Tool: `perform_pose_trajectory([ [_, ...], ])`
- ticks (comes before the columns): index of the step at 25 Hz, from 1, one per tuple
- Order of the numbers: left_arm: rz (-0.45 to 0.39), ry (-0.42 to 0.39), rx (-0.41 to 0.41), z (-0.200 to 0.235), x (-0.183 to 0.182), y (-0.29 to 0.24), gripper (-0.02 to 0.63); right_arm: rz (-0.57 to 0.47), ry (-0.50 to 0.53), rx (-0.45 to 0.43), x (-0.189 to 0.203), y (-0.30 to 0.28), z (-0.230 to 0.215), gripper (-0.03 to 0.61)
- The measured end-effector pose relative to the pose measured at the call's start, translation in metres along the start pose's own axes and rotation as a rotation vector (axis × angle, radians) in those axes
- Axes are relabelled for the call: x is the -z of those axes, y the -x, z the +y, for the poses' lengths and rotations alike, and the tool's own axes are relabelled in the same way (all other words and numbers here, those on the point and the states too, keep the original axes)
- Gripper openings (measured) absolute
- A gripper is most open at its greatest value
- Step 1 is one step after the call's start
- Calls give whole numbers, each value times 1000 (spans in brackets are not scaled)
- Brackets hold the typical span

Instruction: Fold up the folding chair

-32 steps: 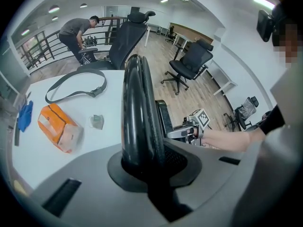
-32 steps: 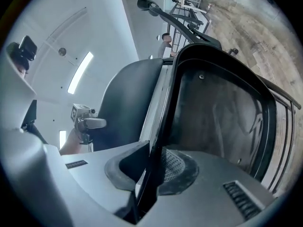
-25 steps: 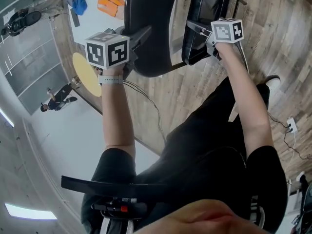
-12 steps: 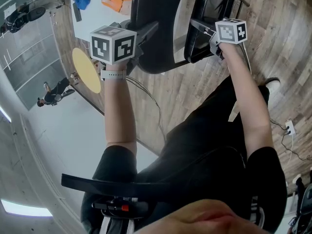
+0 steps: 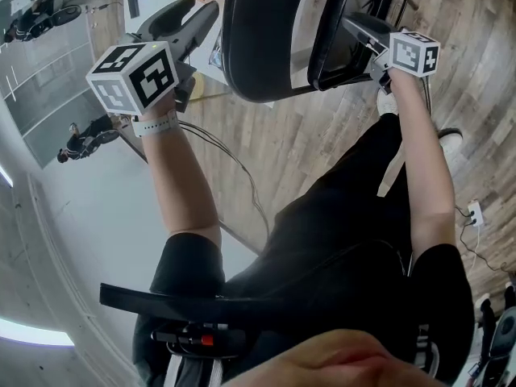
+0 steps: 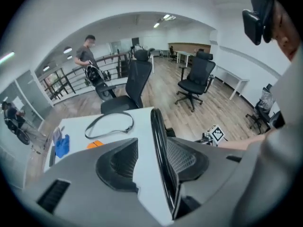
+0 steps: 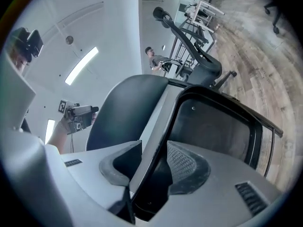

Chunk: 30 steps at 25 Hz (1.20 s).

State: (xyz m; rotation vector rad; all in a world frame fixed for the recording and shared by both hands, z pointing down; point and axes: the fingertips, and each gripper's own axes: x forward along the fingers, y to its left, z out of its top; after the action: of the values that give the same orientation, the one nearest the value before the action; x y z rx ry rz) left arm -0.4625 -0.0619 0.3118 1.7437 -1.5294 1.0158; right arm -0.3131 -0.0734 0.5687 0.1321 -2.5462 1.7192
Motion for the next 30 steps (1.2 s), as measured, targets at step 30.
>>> perform_pose_trajectory([
  [30,-766,112,303,-402,27,191,5,29,967,-100,19,344,387,18],
])
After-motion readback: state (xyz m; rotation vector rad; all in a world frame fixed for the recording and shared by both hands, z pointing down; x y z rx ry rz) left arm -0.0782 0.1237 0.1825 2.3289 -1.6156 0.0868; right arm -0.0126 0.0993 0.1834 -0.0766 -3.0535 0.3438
